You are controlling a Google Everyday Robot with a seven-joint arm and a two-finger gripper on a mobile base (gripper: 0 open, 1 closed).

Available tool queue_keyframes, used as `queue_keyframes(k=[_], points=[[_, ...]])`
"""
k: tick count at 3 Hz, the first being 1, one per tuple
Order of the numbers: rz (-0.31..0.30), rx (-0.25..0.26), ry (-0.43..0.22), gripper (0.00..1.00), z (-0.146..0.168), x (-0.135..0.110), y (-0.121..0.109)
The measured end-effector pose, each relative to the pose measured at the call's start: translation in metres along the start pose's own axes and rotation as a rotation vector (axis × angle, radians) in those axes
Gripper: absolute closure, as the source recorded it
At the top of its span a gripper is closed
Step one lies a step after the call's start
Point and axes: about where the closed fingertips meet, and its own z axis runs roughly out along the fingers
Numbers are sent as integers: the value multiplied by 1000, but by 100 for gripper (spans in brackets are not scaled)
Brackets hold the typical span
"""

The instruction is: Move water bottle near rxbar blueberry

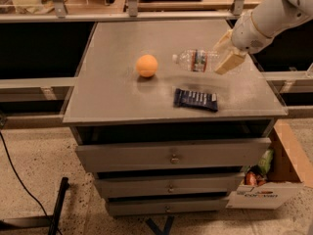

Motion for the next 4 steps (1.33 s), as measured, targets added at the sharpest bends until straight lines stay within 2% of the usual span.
queue_keyframes(k=[1,2,4], points=[[-2,-43,10,80,10,-7,27],[0,-87,-4,56,18,-10,48],[-2,-95,-5,9,24,-11,48]])
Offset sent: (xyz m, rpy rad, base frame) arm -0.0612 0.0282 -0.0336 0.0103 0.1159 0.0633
